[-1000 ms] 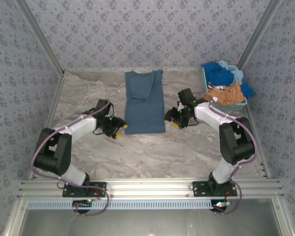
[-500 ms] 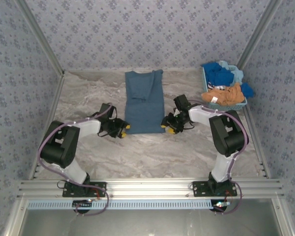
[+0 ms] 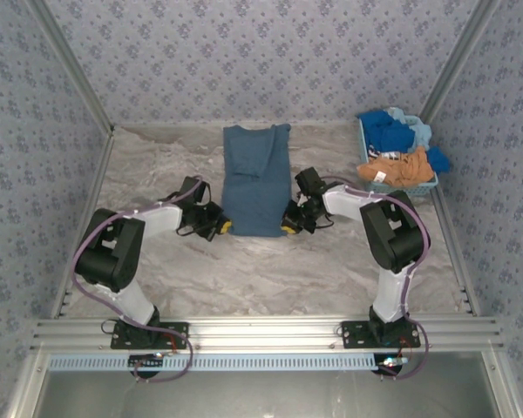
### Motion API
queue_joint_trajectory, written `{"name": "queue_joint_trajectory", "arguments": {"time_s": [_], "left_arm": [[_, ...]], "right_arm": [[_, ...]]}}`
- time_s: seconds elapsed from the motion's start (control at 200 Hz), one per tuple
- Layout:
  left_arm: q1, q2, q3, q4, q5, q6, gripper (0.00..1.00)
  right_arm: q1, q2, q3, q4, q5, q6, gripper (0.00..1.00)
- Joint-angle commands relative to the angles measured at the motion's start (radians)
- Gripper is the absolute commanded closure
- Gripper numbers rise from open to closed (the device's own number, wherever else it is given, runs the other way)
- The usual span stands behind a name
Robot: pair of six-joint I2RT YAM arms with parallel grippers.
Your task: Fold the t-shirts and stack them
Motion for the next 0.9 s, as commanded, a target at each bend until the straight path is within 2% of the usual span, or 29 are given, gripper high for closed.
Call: {"name": "queue_joint_trajectory", "arguments": {"time_s": [0.0, 0.335, 0.54, 0.764, 0.899], "left_arm": [[-0.006, -0.058, 0.057, -0.137, -0.027, 0.08, 1.0], [-0.026, -0.159, 0.056, -0.344, 0.018, 0.263, 1.0], [-0.047, -0.312, -0.008, -0.445, 0.025, 0.329, 1.0], [-0.098, -0.529, -0.073, -0.495, 0.018, 0.323, 1.0], [-0.124, -0.64, -0.033, -0.524, -0.017, 0.289, 1.0]], "right_arm": [[0.006, -0.045, 0.024, -0.105, 0.065, -0.023, 1.0], [0.093, -0.158, -0.023, -0.151, 0.054, -0.013, 1.0], [0.173, -0.269, -0.103, -0.163, 0.072, 0.0, 1.0], [0.272, -0.406, -0.147, -0.198, 0.084, 0.05, 1.0], [0.31, -0.496, -0.119, -0.256, 0.102, 0.099, 1.0]]}}
